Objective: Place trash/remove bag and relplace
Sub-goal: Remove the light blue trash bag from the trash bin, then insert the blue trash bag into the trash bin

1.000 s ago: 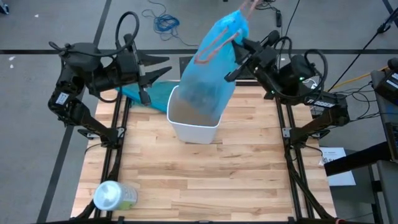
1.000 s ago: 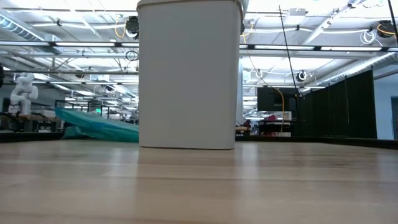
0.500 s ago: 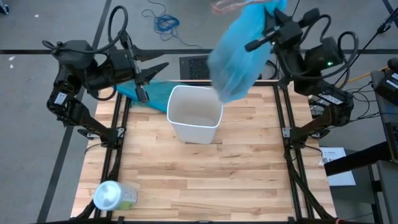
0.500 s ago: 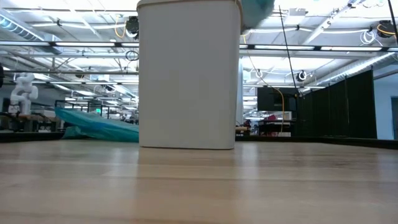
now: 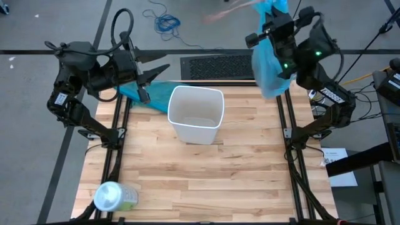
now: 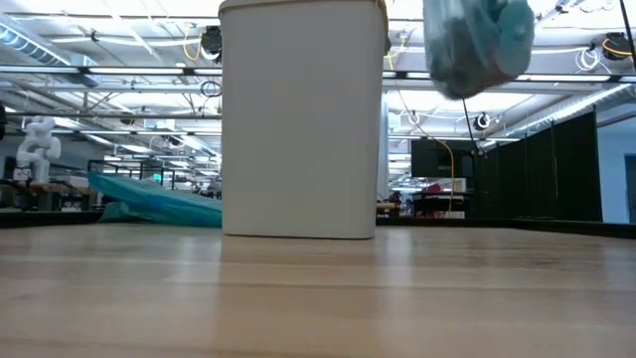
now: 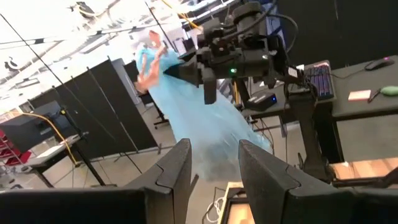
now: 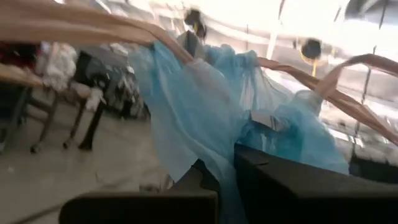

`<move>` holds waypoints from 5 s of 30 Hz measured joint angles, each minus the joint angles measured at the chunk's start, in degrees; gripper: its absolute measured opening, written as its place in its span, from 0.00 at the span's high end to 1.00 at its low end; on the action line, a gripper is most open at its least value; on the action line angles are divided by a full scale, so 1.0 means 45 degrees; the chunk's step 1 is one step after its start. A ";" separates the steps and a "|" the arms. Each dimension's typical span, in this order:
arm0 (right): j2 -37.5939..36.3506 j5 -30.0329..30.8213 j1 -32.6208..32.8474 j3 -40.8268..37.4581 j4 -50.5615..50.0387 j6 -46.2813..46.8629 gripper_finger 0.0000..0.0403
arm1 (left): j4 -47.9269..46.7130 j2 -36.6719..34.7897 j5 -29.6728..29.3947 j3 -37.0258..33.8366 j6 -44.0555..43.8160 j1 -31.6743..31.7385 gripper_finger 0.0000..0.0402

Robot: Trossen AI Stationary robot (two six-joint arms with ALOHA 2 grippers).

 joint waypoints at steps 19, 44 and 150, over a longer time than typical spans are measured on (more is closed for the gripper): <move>-0.2825 0.0869 -0.1746 -0.4967 -0.2828 0.3828 1.00 | -0.0719 -0.0105 -0.0351 0.0000 -0.0038 -0.0010 0.68; -0.6646 0.1015 -0.2192 -1.4615 0.1353 0.7630 1.00 | -0.0703 -0.0095 -0.0387 0.0000 -0.0020 0.0000 0.68; -0.2609 -1.0913 -0.3312 -1.2133 -0.1541 1.1506 0.98 | -0.0472 -0.1413 0.4808 -1.1429 -0.3292 0.8078 1.00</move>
